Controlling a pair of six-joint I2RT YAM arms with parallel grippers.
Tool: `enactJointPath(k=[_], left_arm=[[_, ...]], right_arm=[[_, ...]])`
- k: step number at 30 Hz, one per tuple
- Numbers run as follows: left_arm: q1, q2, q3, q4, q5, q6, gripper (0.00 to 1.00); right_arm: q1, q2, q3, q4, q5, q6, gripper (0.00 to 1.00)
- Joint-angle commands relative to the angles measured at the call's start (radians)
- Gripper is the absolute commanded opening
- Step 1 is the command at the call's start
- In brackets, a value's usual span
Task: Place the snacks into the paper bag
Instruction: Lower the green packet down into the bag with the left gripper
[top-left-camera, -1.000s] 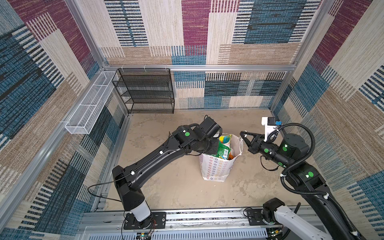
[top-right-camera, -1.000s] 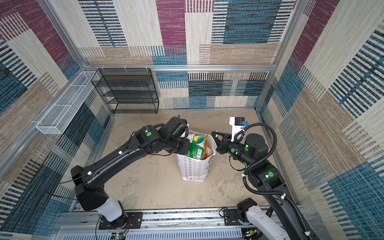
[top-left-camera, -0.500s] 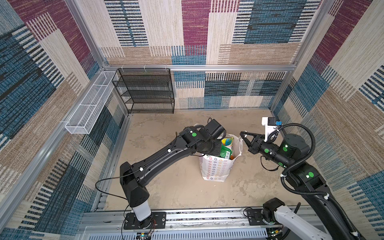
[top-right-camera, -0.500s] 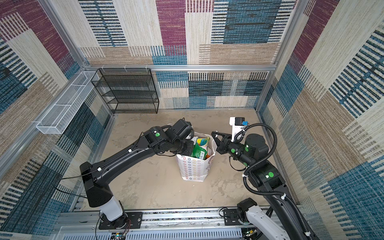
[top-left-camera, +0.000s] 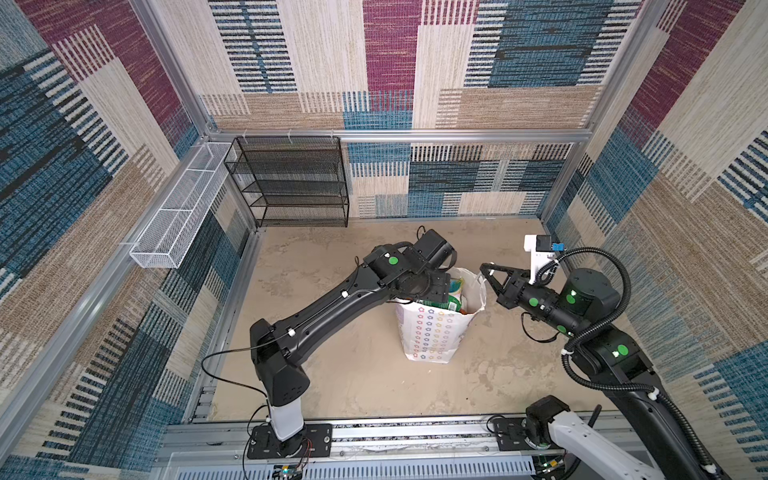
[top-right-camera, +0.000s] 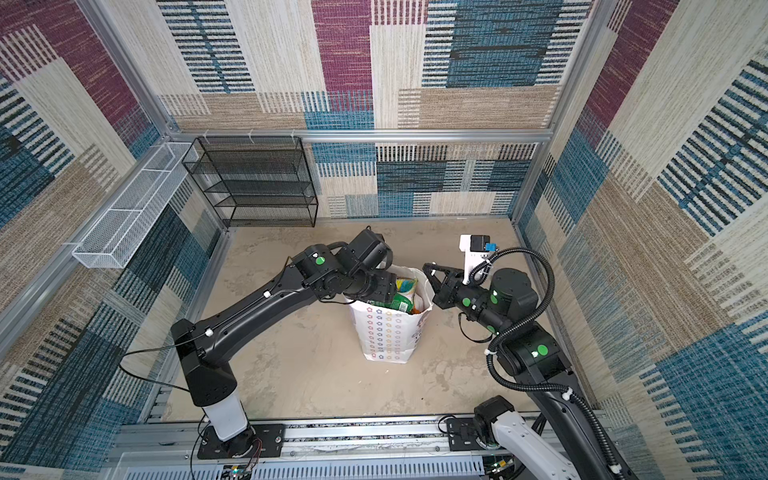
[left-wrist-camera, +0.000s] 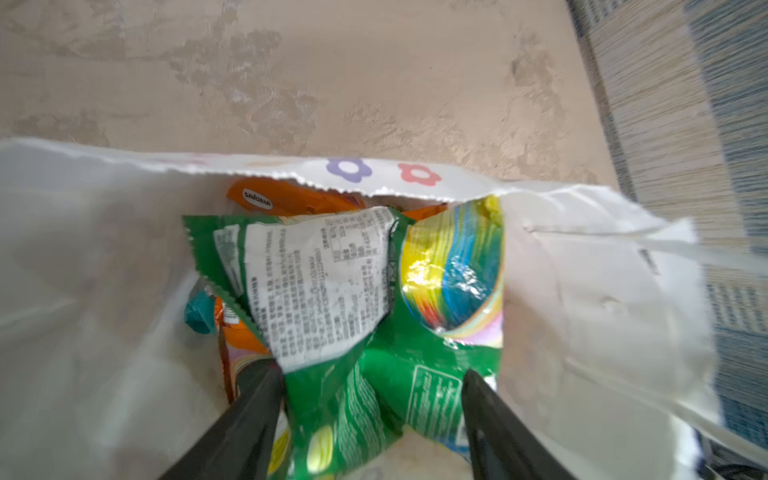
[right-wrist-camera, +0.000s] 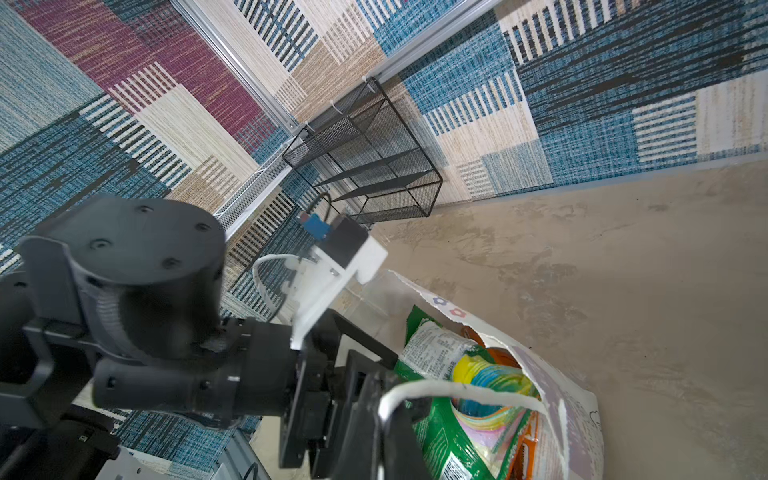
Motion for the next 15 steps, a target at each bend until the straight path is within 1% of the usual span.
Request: enactJointPath(k=[1, 3, 7, 10, 12, 15], left_arm=[[0.002, -0.047, 0.028, -0.006, 0.001, 0.033, 0.71], [0.002, -0.054, 0.040, 0.003, 0.029, 0.055, 0.67], [0.001, -0.002, 0.081, -0.005, 0.095, 0.083, 0.52], [0.000, 0.059, 0.108, -0.013, 0.133, 0.086, 0.49], [0.000, 0.097, 0.115, -0.014, 0.134, 0.082, 0.47], [0.001, 0.148, 0.116, -0.014, 0.129, 0.085, 0.47]], right_arm=[[0.002, 0.000, 0.004, 0.055, -0.011, -0.005, 0.00], [0.001, 0.000, 0.002, 0.057, -0.011, -0.005, 0.00], [0.002, 0.000, -0.004, 0.064, -0.013, -0.002, 0.00], [0.002, -0.002, -0.007, 0.062, -0.013, -0.001, 0.00], [0.002, -0.005, -0.008, 0.058, -0.010, 0.001, 0.00], [0.002, -0.010, -0.006, 0.049, -0.005, -0.002, 0.00]])
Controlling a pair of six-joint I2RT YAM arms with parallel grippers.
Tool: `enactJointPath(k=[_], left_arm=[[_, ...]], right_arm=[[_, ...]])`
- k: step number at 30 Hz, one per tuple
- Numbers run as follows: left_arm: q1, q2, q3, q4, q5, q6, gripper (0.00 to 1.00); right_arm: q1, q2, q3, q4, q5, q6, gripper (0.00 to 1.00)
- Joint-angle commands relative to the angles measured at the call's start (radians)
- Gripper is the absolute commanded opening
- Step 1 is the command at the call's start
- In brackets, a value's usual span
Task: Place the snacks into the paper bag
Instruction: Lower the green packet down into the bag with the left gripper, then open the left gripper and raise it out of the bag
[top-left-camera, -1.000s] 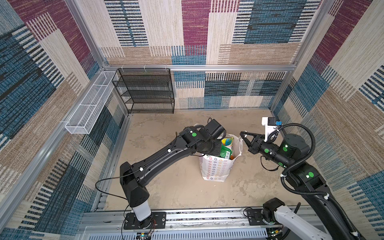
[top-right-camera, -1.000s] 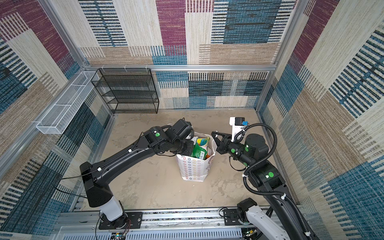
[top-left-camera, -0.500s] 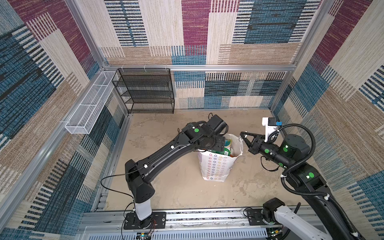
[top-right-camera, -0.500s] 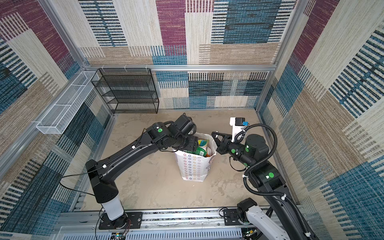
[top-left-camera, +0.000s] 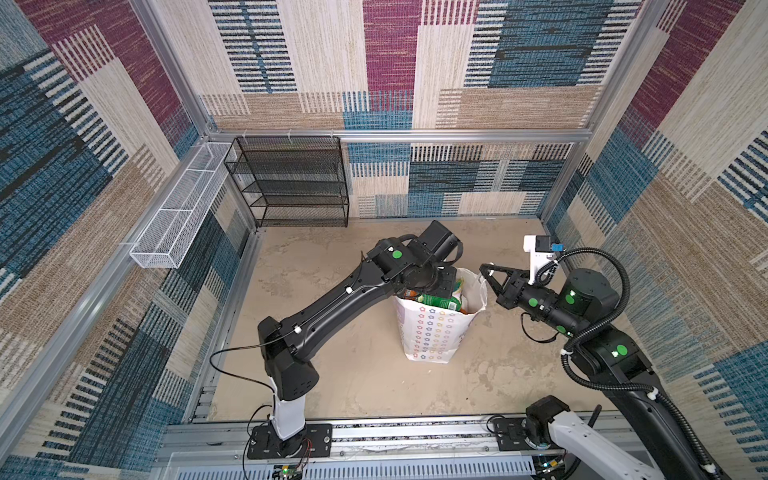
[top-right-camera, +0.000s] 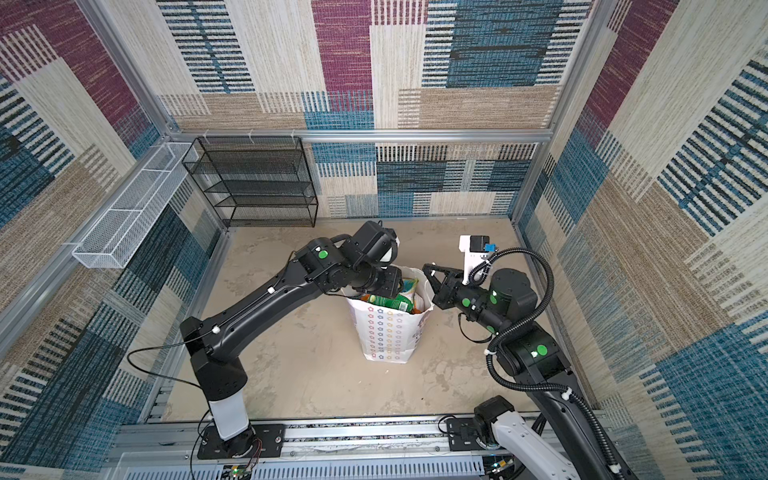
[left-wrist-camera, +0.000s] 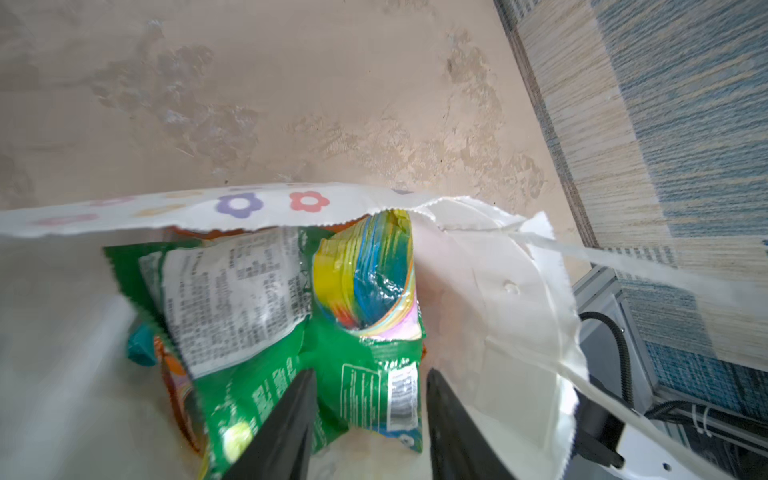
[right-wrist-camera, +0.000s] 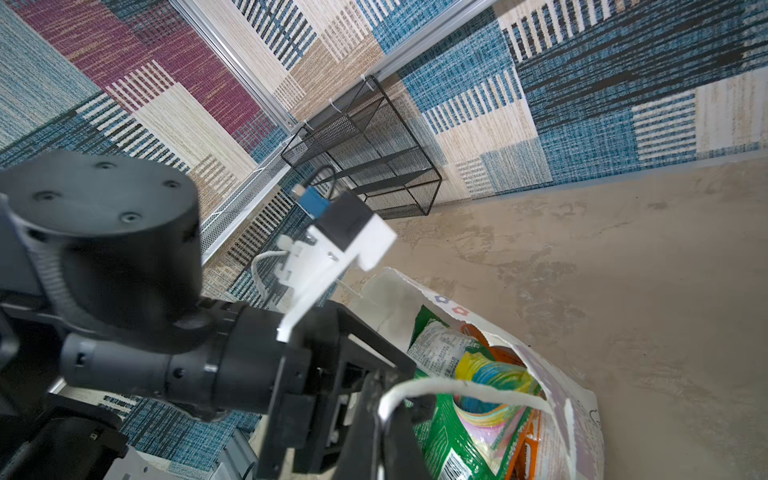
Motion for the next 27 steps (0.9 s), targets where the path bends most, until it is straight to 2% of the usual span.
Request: enactJointPath(k=[1, 6, 9, 17, 21, 25, 27], left_arm=[[0.003, 0.048, 0.009, -0.011, 0.010, 0.028, 0.47], [0.004, 0.120, 0.018, -0.039, -0.026, 0.039, 0.55], [0.010, 0.134, 0.095, -0.091, -0.018, 0.043, 0.62], [0.010, -0.070, 0.273, -0.120, 0.029, 0.115, 0.88], [0.020, -0.233, 0.210, -0.122, -0.001, 0.173, 0.99], [0.079, -0.417, 0.017, -0.101, -0.054, 0.199, 0.99], [0.145, -0.503, -0.097, -0.069, -0.022, 0.194, 0.99]], right_arm=[[0.001, -0.008, 0.002, 0.044, -0.002, -0.003, 0.00], [0.001, -0.012, 0.006, 0.032, 0.008, -0.006, 0.00], [0.001, -0.011, 0.005, 0.035, 0.008, -0.007, 0.00], [0.001, -0.012, 0.001, 0.039, 0.020, -0.003, 0.00], [0.001, -0.015, 0.013, 0.027, 0.023, -0.005, 0.00], [0.001, -0.019, 0.010, 0.013, 0.010, -0.006, 0.00], [0.002, -0.020, 0.012, -0.003, 0.012, -0.010, 0.00]])
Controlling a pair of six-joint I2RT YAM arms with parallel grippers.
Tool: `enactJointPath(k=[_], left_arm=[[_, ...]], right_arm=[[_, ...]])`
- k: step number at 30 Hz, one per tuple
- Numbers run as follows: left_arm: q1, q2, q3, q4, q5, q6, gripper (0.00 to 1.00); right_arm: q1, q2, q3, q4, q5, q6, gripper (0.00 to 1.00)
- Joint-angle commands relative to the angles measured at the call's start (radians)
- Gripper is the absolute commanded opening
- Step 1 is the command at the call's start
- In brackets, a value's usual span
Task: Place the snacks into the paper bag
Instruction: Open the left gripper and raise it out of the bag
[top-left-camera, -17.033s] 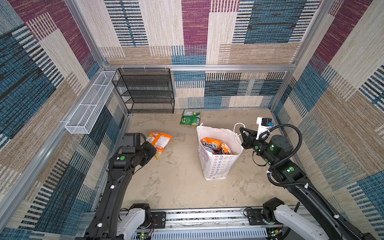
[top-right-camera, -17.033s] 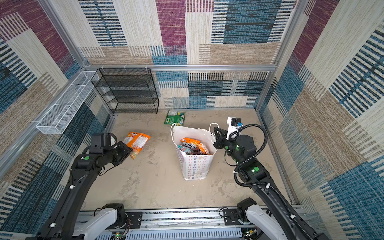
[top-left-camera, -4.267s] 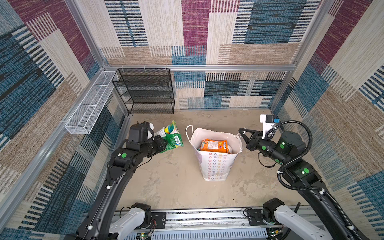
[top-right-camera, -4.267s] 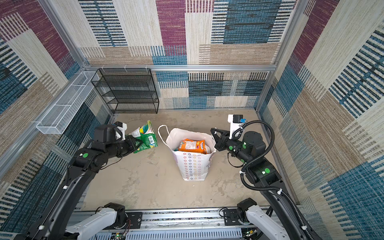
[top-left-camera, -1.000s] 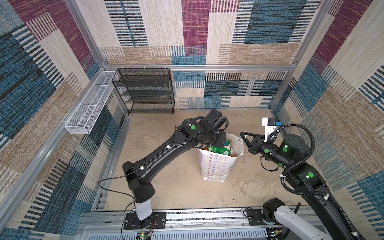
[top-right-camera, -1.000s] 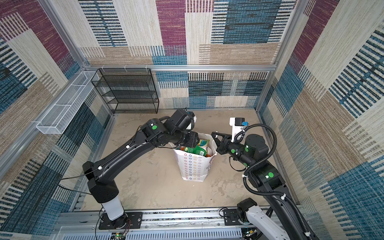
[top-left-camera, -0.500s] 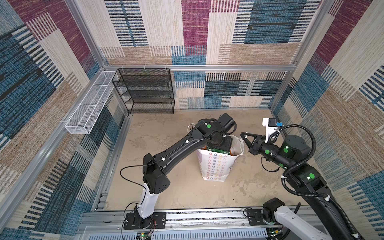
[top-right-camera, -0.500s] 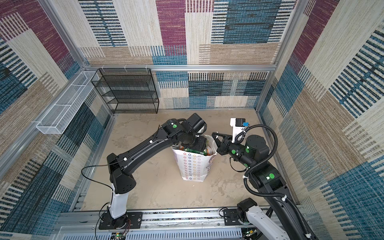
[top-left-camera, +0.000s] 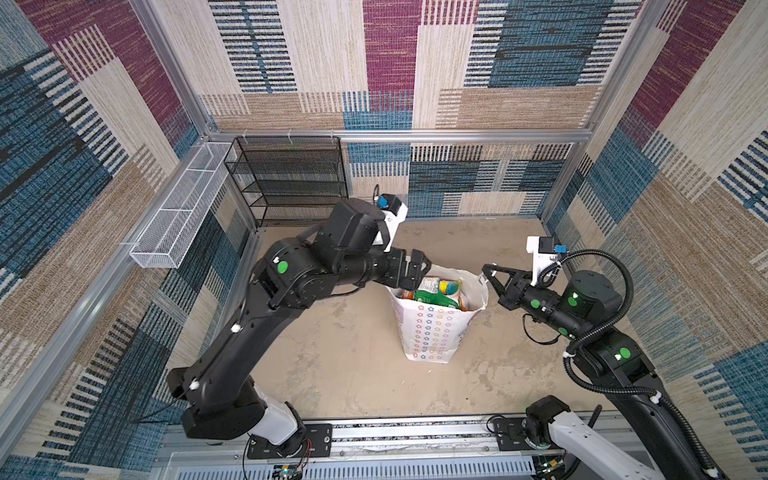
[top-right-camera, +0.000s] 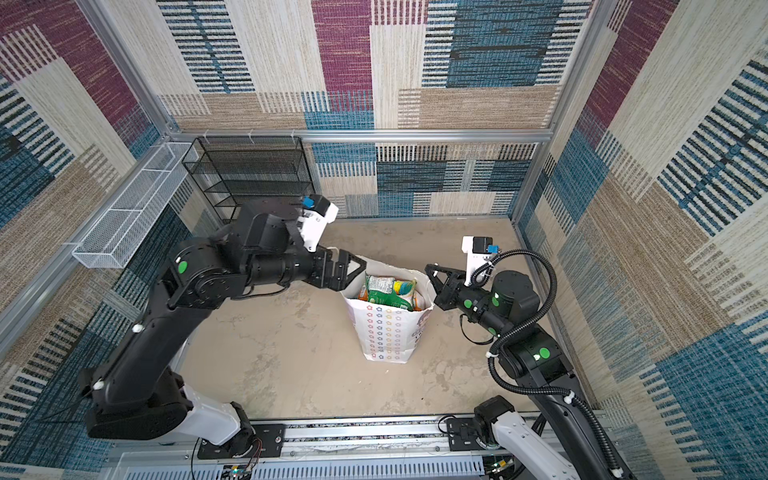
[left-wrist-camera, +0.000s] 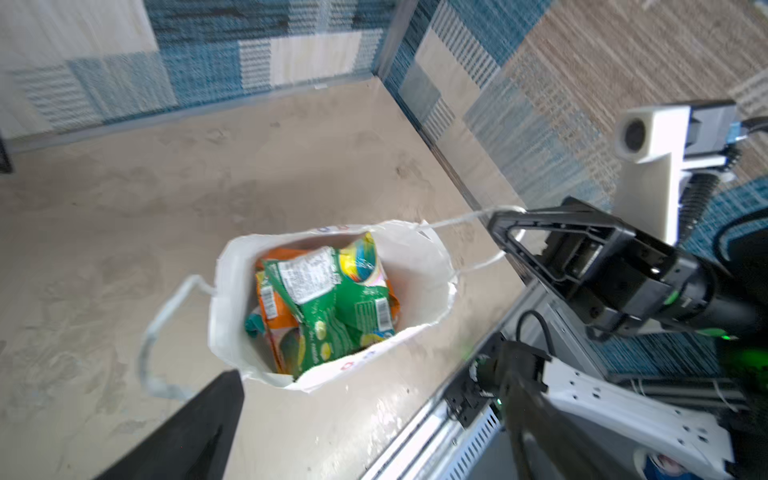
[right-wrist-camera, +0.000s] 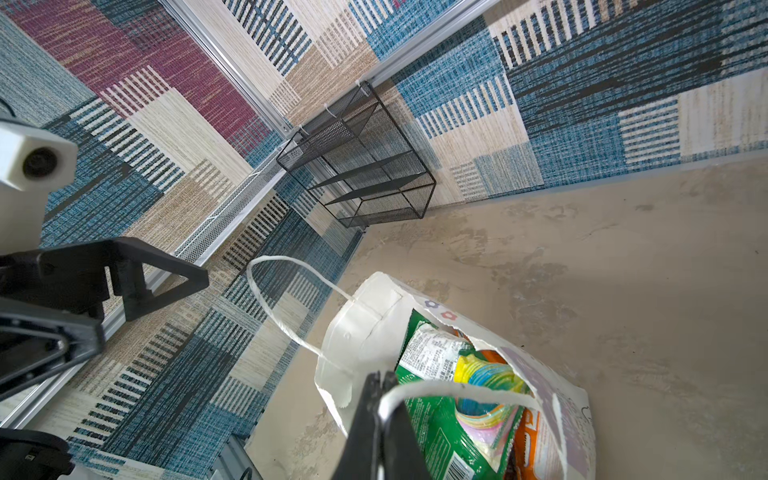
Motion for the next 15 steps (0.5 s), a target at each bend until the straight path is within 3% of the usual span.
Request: enactJointPath(k=[1, 4, 9, 15], left_arm=[[0.093, -0.112, -0.146, 0.051, 0.043, 0.036, 0.99], [0.227, -0.181, -0.274, 0.121, 0.196, 0.014, 0.99], [0.317, -0.116, -0.268, 0.115, 0.427, 0.033, 1.00], [0.361, -0.037, -0.246, 0.129, 0.474, 0.016, 0.93]], right_arm=[[0.001, -0.006, 0.016, 0.004, -0.011, -0.013, 0.01], [0.001, -0.011, 0.027, -0.023, -0.019, -0.018, 0.03], [0.001, -0.012, 0.040, -0.061, -0.043, -0.014, 0.08], [0.002, -0.010, 0.068, -0.105, -0.027, -0.017, 0.19]])
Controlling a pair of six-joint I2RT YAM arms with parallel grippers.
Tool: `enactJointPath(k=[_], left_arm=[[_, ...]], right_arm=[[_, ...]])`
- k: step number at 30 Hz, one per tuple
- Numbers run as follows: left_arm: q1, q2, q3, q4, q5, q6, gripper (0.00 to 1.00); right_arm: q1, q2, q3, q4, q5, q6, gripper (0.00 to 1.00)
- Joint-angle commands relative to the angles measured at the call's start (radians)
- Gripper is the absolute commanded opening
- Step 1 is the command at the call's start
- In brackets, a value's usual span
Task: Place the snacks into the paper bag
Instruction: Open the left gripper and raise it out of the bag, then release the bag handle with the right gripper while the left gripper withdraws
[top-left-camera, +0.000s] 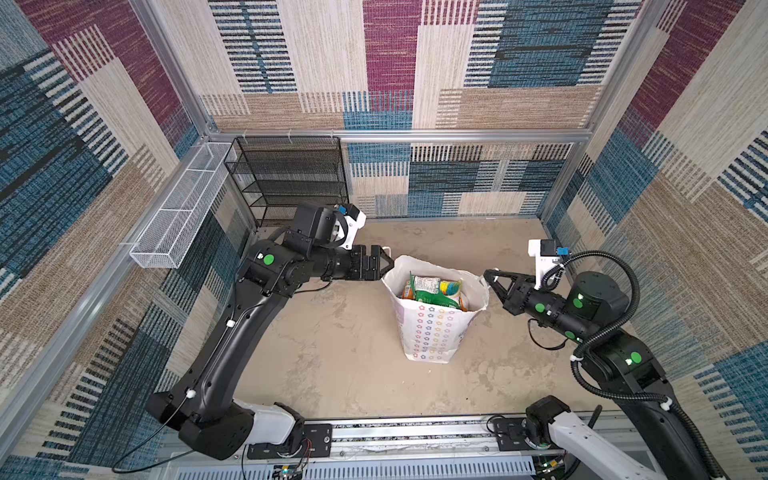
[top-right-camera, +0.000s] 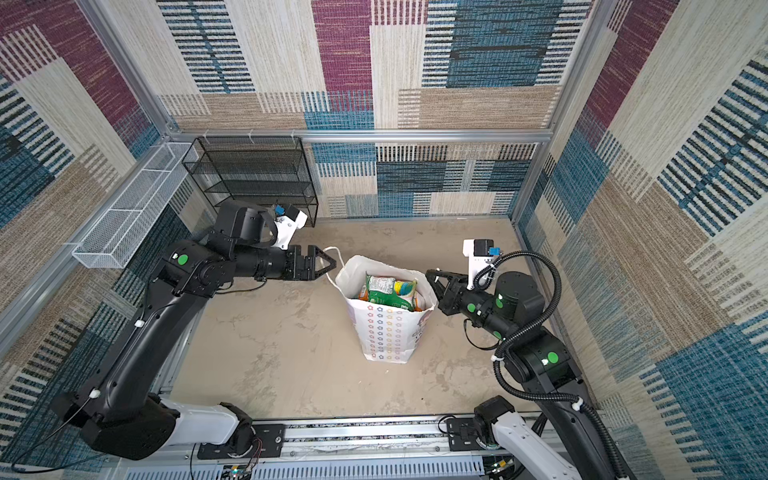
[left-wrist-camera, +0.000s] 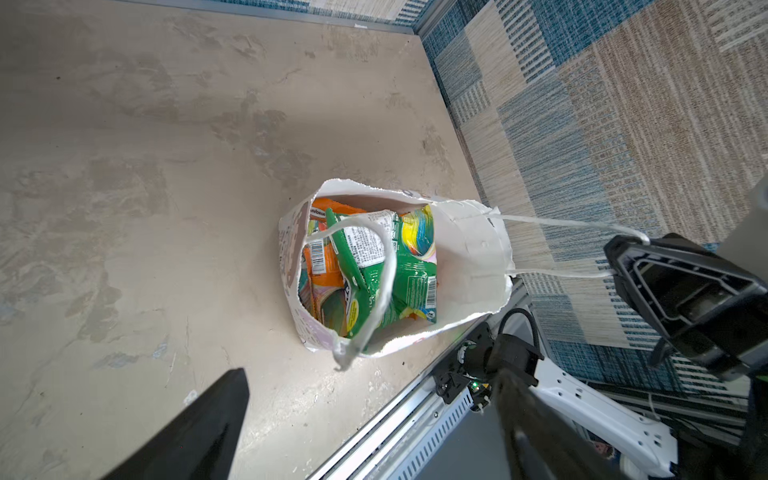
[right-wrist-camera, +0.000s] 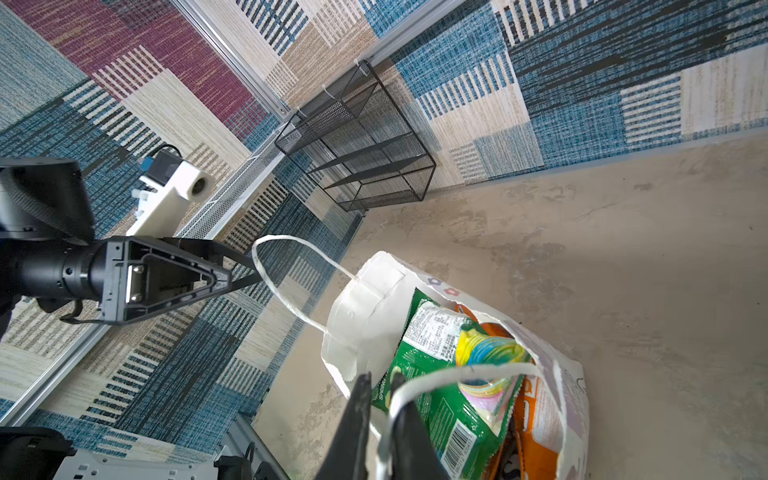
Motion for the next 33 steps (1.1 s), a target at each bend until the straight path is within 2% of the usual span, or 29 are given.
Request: enactJointPath(k=[1, 5, 7, 9, 14, 20, 24, 29, 31, 33], left_arm=[[0.018, 0.038, 0.031, 0.039, 0.090, 0.015, 0.91], [0.045, 0.114, 0.084, 0.012, 0.117, 0.010, 0.82], [0.061, 0.139, 0.094, 0.005, 0.155, -0.004, 0.72], [0.064, 0.144, 0.085, 0.019, 0.174, -0.010, 0.67], [0.067, 0.157, 0.075, 0.029, 0.189, -0.010, 0.52], [0.071, 0.185, 0.093, 0.041, 0.301, -0.039, 0.24], [0.080, 0.186, 0.120, 0.045, 0.329, -0.097, 0.02], [0.087, 0.210, 0.247, 0.079, 0.379, -0.187, 0.00], [0.086, 0.229, 0.343, 0.038, 0.379, -0.178, 0.00], [0.085, 0.229, 0.420, -0.021, 0.335, -0.154, 0.00]], right_arm=[[0.002, 0.006, 0.017, 0.003, -0.009, -0.007, 0.22], [0.002, 0.044, 0.022, -0.008, -0.036, -0.008, 0.33], [0.001, 0.074, 0.039, -0.033, -0.038, -0.015, 0.35], [0.002, 0.080, 0.039, -0.035, -0.034, -0.016, 0.35], [0.001, 0.073, 0.017, 0.004, -0.053, 0.001, 0.24], [0.002, 0.091, 0.035, 0.042, -0.101, 0.009, 0.05], [0.002, 0.109, 0.066, 0.073, -0.143, 0.009, 0.00], [0.002, 0.196, 0.203, 0.128, -0.211, 0.031, 0.00], [0.002, 0.230, 0.274, 0.153, -0.249, 0.047, 0.00], [0.002, 0.257, 0.337, 0.154, -0.238, 0.037, 0.00]])
